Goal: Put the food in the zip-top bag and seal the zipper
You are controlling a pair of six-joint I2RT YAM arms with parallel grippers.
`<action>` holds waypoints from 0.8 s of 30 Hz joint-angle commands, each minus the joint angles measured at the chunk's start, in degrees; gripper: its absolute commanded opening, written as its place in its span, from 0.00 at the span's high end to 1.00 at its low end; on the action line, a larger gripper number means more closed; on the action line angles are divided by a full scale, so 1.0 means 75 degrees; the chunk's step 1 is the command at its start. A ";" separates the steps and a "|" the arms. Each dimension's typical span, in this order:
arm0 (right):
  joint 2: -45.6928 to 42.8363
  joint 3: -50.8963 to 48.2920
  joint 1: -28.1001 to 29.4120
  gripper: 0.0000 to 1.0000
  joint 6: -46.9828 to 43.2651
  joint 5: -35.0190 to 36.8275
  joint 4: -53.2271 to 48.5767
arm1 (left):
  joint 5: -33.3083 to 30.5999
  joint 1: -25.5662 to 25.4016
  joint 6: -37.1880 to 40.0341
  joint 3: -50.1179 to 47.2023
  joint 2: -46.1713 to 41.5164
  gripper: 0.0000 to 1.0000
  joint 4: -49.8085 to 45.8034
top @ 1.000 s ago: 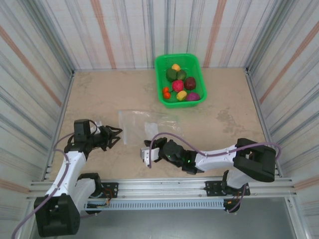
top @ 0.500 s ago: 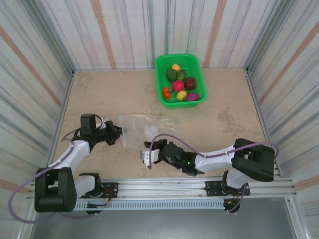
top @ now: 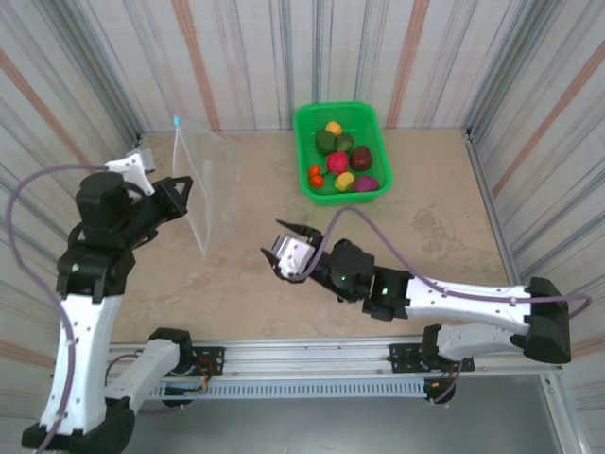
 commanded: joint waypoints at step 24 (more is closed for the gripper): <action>0.0442 0.0121 -0.4430 0.14 0.9545 -0.5784 -0.4156 | 0.0980 -0.3342 -0.0659 -0.2241 0.3599 1.00 0.2367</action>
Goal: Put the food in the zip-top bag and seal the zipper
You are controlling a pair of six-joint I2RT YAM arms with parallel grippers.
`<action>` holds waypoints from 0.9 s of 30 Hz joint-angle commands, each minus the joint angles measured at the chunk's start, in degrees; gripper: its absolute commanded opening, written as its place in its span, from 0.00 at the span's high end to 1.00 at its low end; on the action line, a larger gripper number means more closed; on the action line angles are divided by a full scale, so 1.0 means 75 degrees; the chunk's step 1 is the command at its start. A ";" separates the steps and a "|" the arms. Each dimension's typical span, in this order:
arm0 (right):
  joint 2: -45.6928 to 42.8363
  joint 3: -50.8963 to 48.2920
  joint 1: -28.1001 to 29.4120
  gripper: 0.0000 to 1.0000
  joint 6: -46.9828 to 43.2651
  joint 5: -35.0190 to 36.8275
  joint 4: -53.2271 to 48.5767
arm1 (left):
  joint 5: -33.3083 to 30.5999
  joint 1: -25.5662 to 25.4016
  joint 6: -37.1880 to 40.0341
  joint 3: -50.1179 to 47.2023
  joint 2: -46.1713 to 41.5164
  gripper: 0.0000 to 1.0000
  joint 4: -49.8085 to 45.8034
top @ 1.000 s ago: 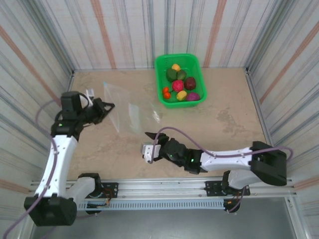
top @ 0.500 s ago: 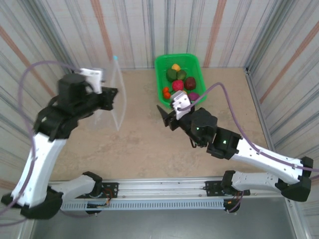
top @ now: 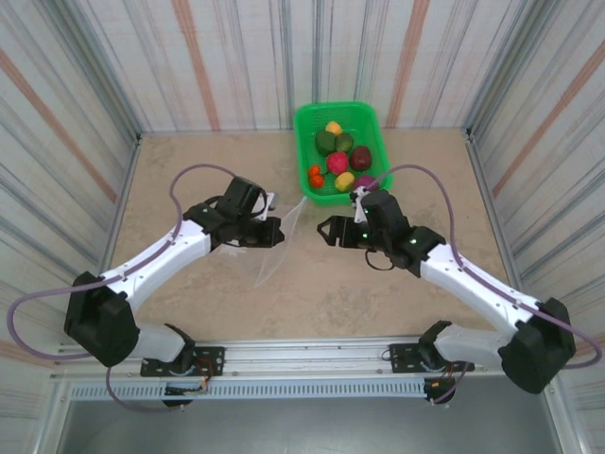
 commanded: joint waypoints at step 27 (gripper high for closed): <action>0.2244 0.1652 0.0832 0.76 0.0318 0.0124 -0.0329 | -0.0595 -0.0124 -0.1461 -0.0564 -0.1051 1.00 0.0823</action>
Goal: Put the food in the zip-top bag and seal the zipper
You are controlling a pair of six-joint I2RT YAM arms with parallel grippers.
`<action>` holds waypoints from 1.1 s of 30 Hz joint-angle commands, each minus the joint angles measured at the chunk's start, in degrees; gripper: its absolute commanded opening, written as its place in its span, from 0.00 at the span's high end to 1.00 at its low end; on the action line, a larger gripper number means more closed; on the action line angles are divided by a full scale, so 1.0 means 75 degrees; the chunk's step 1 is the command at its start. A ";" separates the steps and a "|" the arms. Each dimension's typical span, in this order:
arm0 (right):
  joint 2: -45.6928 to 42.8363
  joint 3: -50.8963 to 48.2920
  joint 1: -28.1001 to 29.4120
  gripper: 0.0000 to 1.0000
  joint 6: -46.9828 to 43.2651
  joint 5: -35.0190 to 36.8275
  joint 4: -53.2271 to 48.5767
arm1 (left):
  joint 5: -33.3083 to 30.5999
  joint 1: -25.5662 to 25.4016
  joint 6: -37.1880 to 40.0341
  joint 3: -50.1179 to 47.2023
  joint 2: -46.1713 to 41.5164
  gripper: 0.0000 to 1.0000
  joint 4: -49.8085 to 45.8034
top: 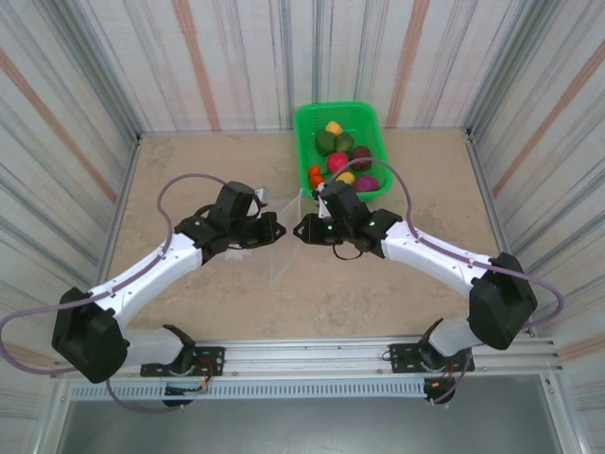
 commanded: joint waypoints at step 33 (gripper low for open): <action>0.0089 0.0323 0.0180 1.00 -0.0376 0.0149 -0.0716 | 0.0174 -0.0372 0.1382 0.0876 0.0272 0.83 -0.1353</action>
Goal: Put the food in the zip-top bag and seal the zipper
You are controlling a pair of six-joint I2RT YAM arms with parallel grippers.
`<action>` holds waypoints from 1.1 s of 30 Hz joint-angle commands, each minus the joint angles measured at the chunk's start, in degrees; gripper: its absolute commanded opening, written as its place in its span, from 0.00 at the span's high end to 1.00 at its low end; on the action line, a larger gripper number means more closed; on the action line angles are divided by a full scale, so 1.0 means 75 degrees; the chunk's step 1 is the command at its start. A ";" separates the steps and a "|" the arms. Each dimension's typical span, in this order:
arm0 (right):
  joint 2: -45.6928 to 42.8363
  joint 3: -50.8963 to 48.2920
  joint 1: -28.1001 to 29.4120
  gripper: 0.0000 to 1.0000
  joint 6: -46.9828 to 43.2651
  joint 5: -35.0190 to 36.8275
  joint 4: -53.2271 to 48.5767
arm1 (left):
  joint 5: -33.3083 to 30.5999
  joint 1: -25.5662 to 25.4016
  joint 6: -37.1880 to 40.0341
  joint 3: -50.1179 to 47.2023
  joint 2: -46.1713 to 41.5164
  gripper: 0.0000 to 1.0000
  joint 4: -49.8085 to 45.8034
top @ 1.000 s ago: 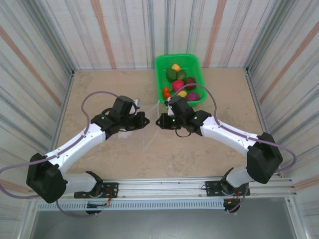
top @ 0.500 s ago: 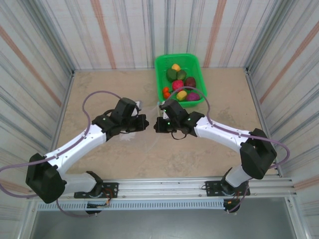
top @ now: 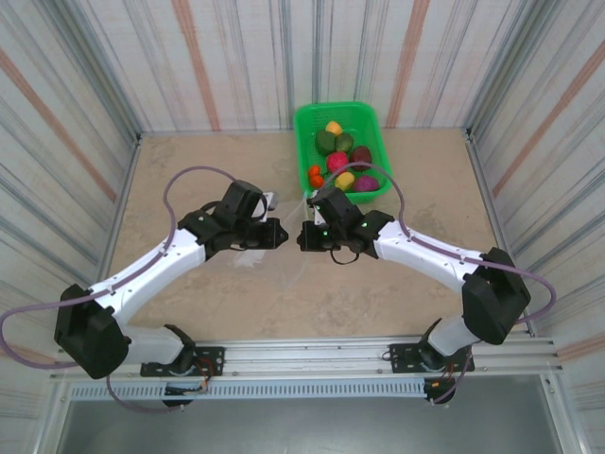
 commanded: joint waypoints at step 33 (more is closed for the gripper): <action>-0.0455 0.1388 -0.0779 0.35 -0.2315 -0.0790 -0.0845 | -0.1171 0.1052 -0.0934 0.1143 -0.1316 1.00 -0.3104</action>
